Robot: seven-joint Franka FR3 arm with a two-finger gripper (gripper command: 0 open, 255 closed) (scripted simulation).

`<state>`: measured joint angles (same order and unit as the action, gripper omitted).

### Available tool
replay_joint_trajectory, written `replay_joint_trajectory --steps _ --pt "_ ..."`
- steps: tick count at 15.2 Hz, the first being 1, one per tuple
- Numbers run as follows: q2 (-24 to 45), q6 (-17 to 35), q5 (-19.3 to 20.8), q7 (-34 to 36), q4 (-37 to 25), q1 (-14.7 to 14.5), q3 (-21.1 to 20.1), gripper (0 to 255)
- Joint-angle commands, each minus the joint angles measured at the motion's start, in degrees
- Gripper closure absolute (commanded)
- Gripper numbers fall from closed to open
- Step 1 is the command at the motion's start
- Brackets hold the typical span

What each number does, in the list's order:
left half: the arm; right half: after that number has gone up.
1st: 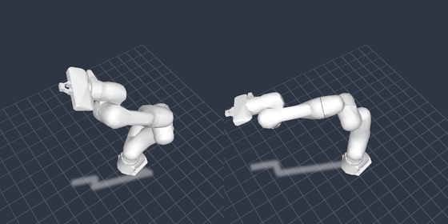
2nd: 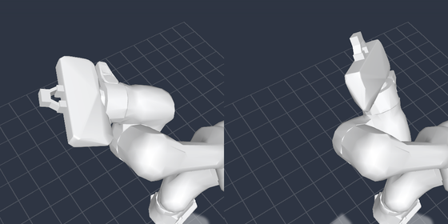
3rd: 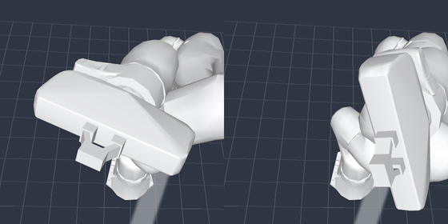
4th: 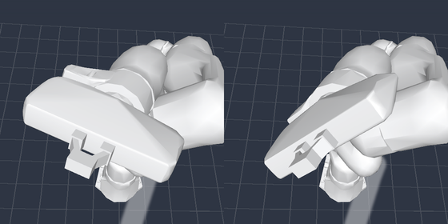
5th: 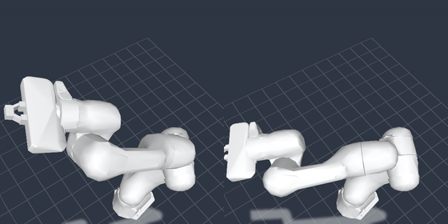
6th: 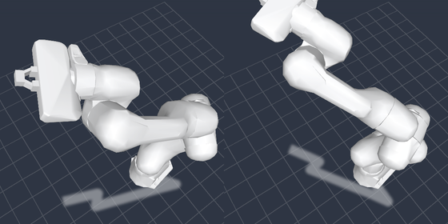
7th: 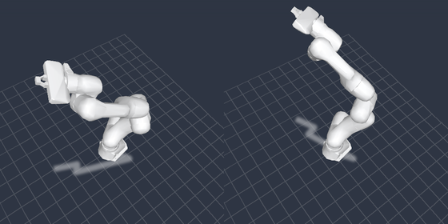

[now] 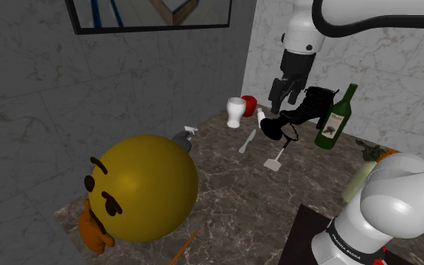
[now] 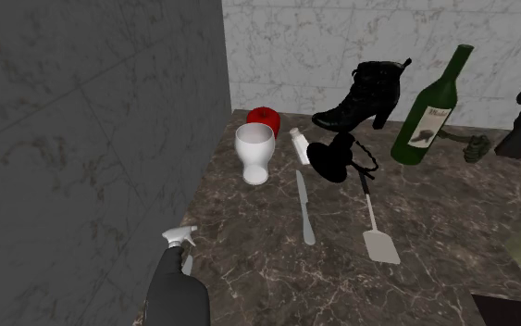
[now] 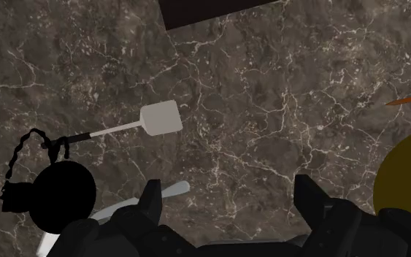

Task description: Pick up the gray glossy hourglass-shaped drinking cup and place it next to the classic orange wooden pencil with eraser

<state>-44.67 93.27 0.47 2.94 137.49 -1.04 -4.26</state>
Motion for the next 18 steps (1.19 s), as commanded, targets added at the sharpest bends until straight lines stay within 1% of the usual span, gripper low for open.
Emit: replay_joint_trajectory --steps 1,5,9,14,18 --pt "0.0 0.0 0.0 0.0 0.0 0.0 0.0 0" --pt "7.3 5.8 1.3 -3.0 -1.6 1.1 2.5 0" --pt "15.3 10.9 2.1 -5.8 -4.6 2.0 4.9 0" --pt "25.7 16.1 2.1 -9.5 -9.9 2.8 7.6 0" --pt "34.4 19.0 1.2 -12.5 -15.6 3.3 9.3 0"
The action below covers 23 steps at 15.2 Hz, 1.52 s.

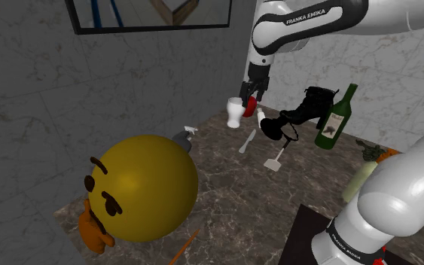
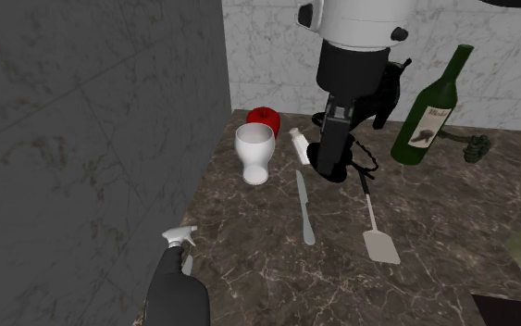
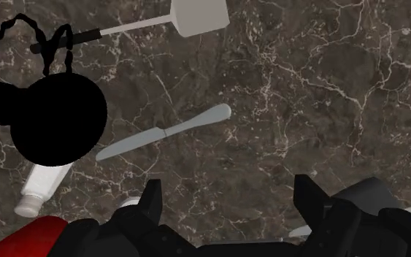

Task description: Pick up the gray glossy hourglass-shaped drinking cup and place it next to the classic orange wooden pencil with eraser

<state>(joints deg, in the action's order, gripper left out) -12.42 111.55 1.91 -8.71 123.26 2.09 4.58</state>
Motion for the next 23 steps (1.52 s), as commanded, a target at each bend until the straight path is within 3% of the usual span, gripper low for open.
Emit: replay_joint_trajectory --steps 1,8,15,23 --pt "4.3 1.3 -0.5 -1.7 -3.0 0.3 0.9 0" --pt "20.0 3.1 -3.6 -7.0 -16.5 1.9 2.7 0" --pt "36.8 1.0 -7.1 -11.3 -35.0 4.7 2.9 0" --pt "39.5 5.3 -7.5 -11.8 -33.3 4.9 2.6 0"
